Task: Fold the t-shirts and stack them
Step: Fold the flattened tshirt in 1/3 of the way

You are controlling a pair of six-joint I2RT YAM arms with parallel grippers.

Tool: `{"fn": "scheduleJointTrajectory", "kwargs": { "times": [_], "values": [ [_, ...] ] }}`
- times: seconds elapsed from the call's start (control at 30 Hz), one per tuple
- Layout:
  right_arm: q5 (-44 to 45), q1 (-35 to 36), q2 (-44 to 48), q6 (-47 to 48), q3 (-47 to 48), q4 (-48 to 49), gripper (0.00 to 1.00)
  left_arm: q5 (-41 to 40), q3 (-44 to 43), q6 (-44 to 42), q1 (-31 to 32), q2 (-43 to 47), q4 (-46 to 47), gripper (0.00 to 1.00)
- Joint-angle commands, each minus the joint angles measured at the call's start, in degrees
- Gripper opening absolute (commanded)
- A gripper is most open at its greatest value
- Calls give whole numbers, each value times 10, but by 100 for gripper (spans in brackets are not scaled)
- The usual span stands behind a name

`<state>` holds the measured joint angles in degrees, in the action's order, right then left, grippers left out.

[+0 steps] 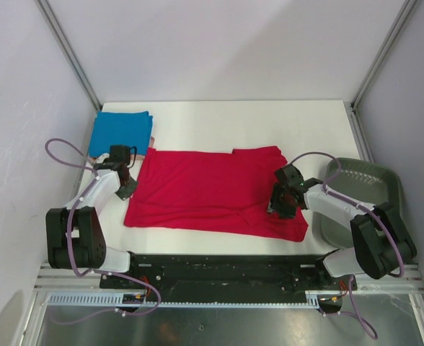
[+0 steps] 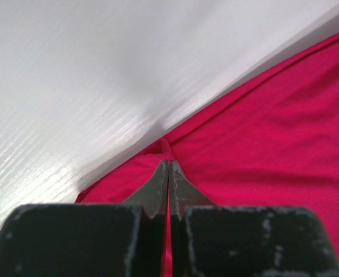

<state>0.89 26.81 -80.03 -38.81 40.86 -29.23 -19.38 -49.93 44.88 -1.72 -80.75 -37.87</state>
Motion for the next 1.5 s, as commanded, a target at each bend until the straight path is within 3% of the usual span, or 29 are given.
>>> {"fn": "scheduleJointTrajectory", "kwargs": {
  "times": [0.0,0.17,0.3,0.43,0.6,0.9,1.47],
  "values": [
    [18,3,-7,1,-23,14,51,-4,4,-5,-6,14,11,3],
    [17,3,-6,-2,-25,18,51,13,10,0,-5,7,15,33],
    [15,3,-8,-2,-25,22,51,17,17,9,-4,1,17,40],
    [15,2,-12,-2,-26,24,51,20,19,16,-3,-10,18,41],
    [15,3,-15,-1,-27,26,51,22,21,25,0,-30,22,35],
    [17,3,-19,-2,-39,29,51,19,23,29,1,-23,27,2],
    [20,2,-21,-7,-68,33,50,9,34,21,-16,22,27,0]
  ]
}}
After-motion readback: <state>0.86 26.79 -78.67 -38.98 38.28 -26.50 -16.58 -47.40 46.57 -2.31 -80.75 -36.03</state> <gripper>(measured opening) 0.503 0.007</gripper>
